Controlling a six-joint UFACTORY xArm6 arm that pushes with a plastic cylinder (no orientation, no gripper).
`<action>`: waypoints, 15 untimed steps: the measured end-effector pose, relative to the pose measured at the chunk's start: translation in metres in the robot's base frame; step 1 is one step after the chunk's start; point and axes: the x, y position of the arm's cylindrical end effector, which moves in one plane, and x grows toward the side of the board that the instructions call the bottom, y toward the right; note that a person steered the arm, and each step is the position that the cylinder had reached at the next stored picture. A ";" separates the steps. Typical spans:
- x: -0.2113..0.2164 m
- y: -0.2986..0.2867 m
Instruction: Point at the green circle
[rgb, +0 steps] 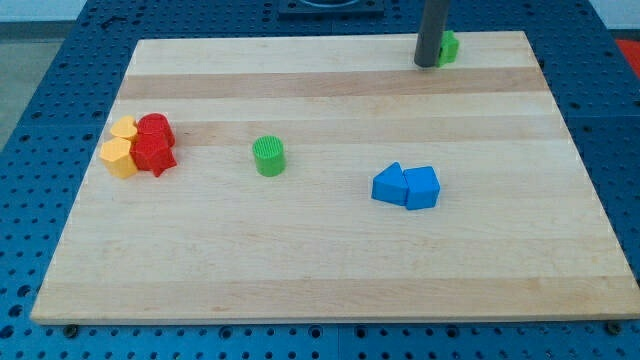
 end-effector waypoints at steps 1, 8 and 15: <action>-0.013 0.015; 0.084 -0.206; 0.200 -0.251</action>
